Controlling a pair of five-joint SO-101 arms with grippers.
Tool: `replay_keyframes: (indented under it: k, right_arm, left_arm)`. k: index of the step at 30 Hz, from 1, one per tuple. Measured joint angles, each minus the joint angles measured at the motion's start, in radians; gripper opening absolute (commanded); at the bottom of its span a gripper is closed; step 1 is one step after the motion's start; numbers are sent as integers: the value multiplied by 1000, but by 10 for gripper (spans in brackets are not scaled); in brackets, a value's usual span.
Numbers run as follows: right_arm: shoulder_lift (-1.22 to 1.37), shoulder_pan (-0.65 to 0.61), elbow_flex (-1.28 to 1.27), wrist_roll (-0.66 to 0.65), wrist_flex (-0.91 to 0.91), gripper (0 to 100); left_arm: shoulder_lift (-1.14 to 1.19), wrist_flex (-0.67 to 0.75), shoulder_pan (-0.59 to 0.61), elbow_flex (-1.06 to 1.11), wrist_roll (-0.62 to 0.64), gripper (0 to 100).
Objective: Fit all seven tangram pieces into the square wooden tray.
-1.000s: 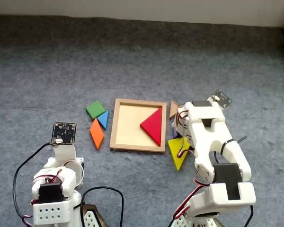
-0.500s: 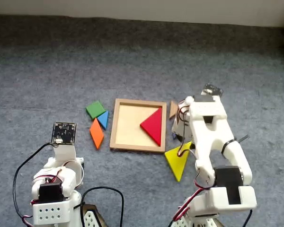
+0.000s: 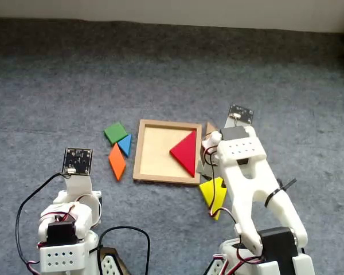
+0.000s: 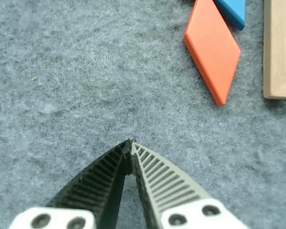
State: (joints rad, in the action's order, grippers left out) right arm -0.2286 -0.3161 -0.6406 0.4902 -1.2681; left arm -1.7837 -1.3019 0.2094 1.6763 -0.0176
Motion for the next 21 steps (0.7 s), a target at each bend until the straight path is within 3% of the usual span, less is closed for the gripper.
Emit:
replay_keyframes:
  k: [5,21]
  right_arm:
    - [104,-8,0,0,5,337]
    - [276,-75,21,0,107,339]
  left_arm:
    - [0,0,0,0,0,6]
    - [0,0,0,0,0,6]
